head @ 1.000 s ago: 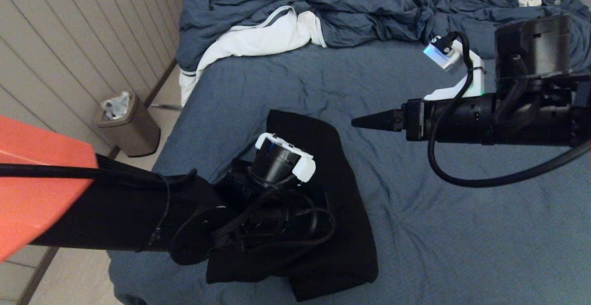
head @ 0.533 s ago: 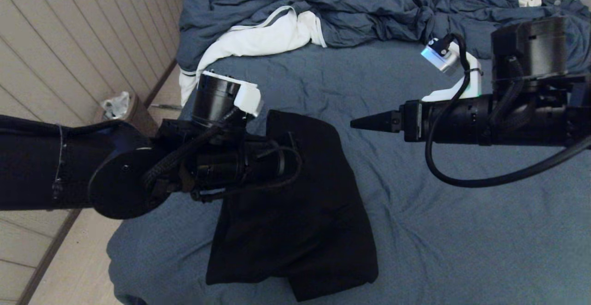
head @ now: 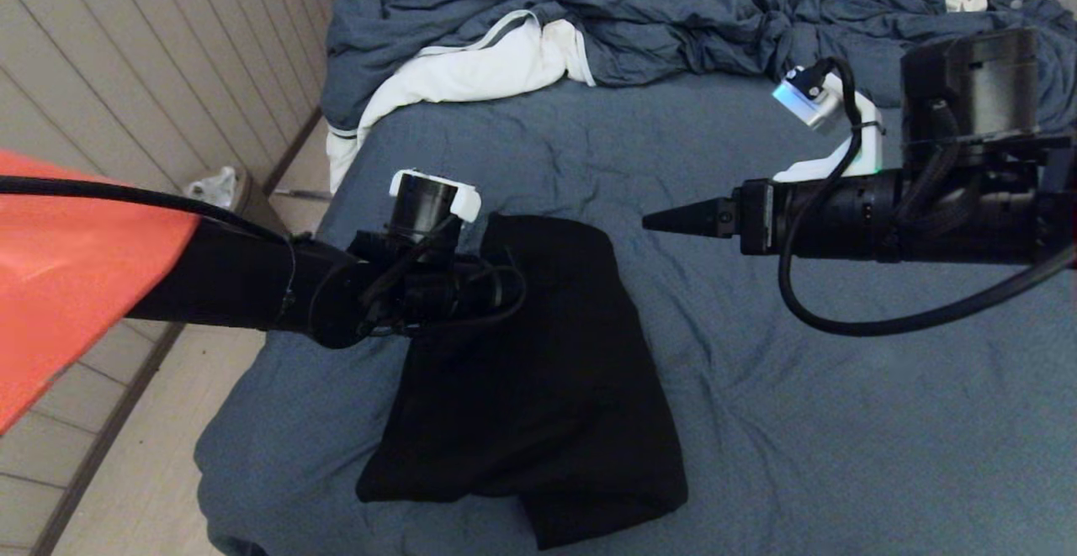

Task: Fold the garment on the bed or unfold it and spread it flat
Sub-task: Fold the black sweatshirt

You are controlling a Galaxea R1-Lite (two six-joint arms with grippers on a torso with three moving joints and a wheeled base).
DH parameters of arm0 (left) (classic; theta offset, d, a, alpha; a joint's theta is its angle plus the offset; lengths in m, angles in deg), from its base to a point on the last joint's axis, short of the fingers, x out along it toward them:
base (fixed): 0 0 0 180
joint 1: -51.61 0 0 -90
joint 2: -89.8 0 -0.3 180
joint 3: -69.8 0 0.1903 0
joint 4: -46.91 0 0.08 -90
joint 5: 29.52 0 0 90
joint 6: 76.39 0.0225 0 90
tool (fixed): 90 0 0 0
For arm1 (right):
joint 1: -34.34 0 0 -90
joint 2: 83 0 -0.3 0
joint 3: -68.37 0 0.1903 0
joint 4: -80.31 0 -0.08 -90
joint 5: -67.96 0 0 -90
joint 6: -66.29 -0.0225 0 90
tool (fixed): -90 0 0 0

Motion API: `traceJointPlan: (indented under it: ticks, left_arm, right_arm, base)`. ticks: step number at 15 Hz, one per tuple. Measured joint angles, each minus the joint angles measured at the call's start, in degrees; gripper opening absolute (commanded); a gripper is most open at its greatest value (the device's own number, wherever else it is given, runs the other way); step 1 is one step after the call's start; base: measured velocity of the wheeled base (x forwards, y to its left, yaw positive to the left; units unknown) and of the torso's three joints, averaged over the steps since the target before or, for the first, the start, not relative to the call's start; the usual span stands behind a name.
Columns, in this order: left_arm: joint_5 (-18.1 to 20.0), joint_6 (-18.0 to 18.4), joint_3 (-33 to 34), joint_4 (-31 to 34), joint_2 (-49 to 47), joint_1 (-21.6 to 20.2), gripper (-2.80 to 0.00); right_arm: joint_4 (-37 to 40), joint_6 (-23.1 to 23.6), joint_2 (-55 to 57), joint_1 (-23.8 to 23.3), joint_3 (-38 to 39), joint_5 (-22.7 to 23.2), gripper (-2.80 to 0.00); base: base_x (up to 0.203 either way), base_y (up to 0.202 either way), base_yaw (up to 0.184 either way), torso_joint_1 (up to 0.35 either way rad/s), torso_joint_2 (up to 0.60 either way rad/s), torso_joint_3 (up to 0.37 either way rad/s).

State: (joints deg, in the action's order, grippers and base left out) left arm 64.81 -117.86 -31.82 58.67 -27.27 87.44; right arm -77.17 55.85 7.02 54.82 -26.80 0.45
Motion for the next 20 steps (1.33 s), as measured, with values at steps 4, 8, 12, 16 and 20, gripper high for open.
traceJointPlan:
  ticks: [4,8,12,16,20]
  left_arm:
    - [-2.77,0.18,-0.42,-0.64,-5.11,0.50,-2.80]
    - [-3.00,0.34,-1.07,-0.25,-7.64,0.63,-2.80]
    - [-3.04,0.27,-1.35,0.06,-8.51,0.72,-2.80]
    - [-3.15,0.22,-0.50,0.56,-6.57,1.11,-2.80]
    - [-3.21,0.81,1.70,1.16,1.46,1.89,-2.80]
  right_arm:
    - [0.00,0.03,0.09,-0.04,0.00,0.25,0.00]
    - [0.00,-0.01,0.17,-0.04,0.13,1.27,0.00]
    - [0.00,-0.01,0.20,-0.04,0.17,1.28,0.00]
    - [0.00,-0.04,0.20,-0.06,0.13,1.27,0.00]
    - [0.00,0.00,0.22,-0.06,0.13,1.21,0.00]
  base:
    - [0.000,0.000,0.000,0.000,0.00,0.000]
    - [0.000,0.000,0.000,0.000,0.00,0.000]
    - [0.000,0.000,0.000,0.000,0.00,0.000]
    - [0.000,0.000,0.000,0.000,0.00,0.000]
    - [0.000,0.000,0.000,0.000,0.00,0.000]
